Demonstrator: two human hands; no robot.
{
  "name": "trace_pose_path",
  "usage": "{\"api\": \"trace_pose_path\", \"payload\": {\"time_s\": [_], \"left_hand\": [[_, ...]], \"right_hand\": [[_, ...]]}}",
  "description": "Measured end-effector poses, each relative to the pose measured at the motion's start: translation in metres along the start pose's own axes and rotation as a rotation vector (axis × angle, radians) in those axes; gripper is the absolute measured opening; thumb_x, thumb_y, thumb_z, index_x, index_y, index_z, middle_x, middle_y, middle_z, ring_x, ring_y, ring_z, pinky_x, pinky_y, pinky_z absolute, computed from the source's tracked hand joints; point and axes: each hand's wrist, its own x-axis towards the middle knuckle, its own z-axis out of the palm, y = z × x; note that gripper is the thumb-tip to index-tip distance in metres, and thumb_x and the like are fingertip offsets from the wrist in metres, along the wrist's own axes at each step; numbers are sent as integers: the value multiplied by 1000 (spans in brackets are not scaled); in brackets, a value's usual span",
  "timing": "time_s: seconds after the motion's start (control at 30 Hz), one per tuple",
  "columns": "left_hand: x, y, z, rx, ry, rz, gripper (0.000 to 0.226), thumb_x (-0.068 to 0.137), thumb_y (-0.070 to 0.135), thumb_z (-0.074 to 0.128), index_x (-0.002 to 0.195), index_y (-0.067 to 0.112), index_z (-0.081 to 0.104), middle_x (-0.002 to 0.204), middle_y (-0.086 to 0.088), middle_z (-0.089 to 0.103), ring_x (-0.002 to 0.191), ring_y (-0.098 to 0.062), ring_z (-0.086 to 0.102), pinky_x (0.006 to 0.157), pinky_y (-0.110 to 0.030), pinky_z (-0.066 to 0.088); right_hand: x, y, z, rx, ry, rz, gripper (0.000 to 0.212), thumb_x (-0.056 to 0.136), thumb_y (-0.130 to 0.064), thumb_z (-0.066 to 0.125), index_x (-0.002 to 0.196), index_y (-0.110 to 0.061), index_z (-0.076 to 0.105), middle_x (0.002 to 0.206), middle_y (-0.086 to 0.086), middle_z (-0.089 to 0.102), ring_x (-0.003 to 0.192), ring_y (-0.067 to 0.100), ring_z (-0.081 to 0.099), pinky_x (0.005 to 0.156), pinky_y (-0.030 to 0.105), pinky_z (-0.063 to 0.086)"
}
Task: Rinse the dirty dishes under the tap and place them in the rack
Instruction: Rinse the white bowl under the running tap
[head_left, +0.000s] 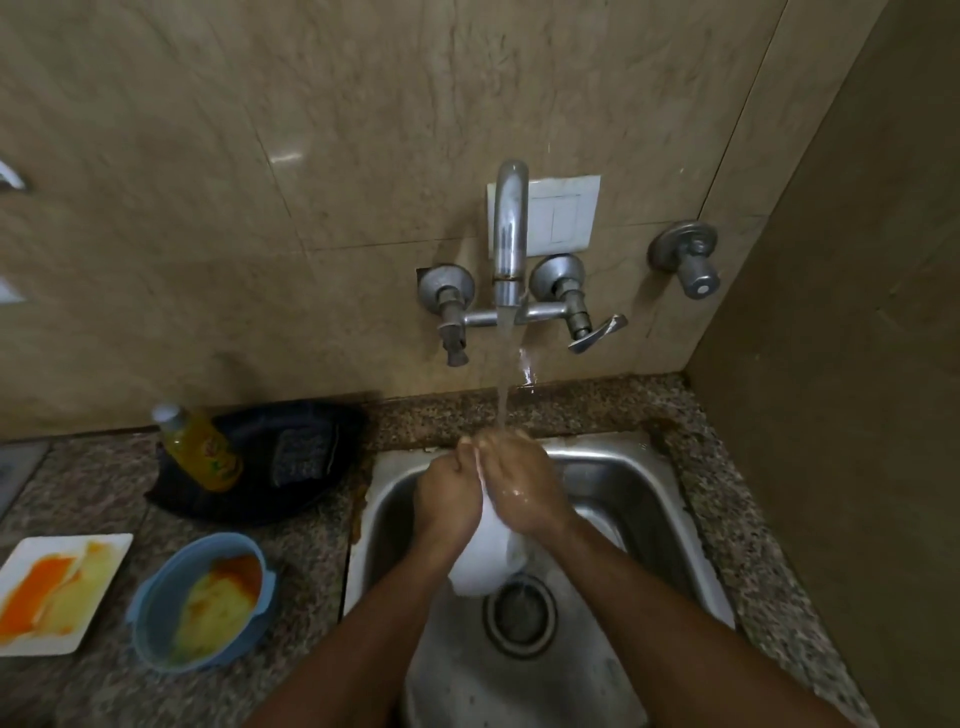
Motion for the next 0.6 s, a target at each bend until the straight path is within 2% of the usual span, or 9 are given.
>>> {"api": "trace_pose_path", "payload": {"time_s": [0.07, 0.1, 0.2, 0.27, 0.33, 0.4, 0.47, 0.53, 0.6], "left_hand": [[-3, -3, 2, 27, -6, 4, 50, 105, 38, 35, 67, 18, 60, 66, 1, 62, 68, -17, 61, 63, -27, 43], [-2, -5, 2, 34, 0, 0, 49, 105, 39, 35, 66, 20, 59, 64, 4, 60, 67, -16, 60, 60, -26, 43], [4, -2, -3, -29, -10, -59, 47, 105, 39, 34, 77, 15, 63, 66, 7, 59, 65, -8, 57, 56, -17, 38], [4, 4, -2, -90, -80, -84, 45, 105, 38, 33, 88, 11, 66, 77, 2, 65, 71, -8, 58, 61, -18, 41], [4, 8, 4, -172, -127, -151, 43, 106, 38, 34, 99, 11, 66, 91, -4, 68, 84, -16, 62, 76, -27, 45], [6, 9, 15, -215, -122, -235, 43, 107, 33, 29, 101, 12, 66, 92, -7, 68, 89, -20, 64, 83, -34, 49], [10, 8, 20, -233, -98, -267, 46, 106, 23, 23, 106, 12, 67, 95, -8, 67, 93, -19, 65, 88, -34, 51], [17, 2, 25, -468, -149, -358, 35, 105, 26, 36, 101, 14, 69, 98, -10, 71, 96, -21, 67, 92, -35, 51], [22, 3, 25, -561, -163, -429, 37, 101, 38, 46, 99, 10, 71, 102, -14, 73, 101, -30, 67, 98, -41, 49]], "right_hand": [[17, 12, -6, 94, -32, 290, 32, 99, -16, 39, 115, -5, 64, 116, 14, 67, 107, 30, 61, 93, 36, 46], [18, 11, -4, 43, -5, 355, 31, 100, -12, 39, 121, -4, 61, 122, 15, 64, 112, 29, 59, 94, 33, 44], [-6, -7, 9, -58, 179, 133, 32, 103, -20, 36, 115, -8, 64, 115, 10, 64, 107, 25, 57, 93, 35, 43], [-18, -5, 9, -57, 189, 31, 42, 102, -29, 26, 116, -13, 63, 112, 4, 62, 106, 20, 55, 92, 32, 43], [-3, 4, 0, -25, 177, 120, 38, 104, -29, 26, 109, -17, 62, 107, -2, 58, 104, 18, 56, 83, 29, 40], [4, 3, 3, -46, 162, 199, 30, 104, -25, 33, 103, -20, 62, 110, 1, 62, 107, 20, 57, 89, 30, 41], [-12, 1, 9, -177, 183, -62, 34, 101, -24, 40, 130, -16, 58, 137, 6, 57, 131, 20, 47, 114, 30, 28], [-26, 18, 6, -272, 102, -272, 49, 102, -29, 35, 149, -14, 39, 154, 4, 40, 145, 17, 29, 122, 31, 12], [-21, 15, -7, -181, 122, -89, 53, 103, -36, 25, 150, -15, 39, 154, 4, 40, 144, 17, 32, 120, 35, 22]]}}
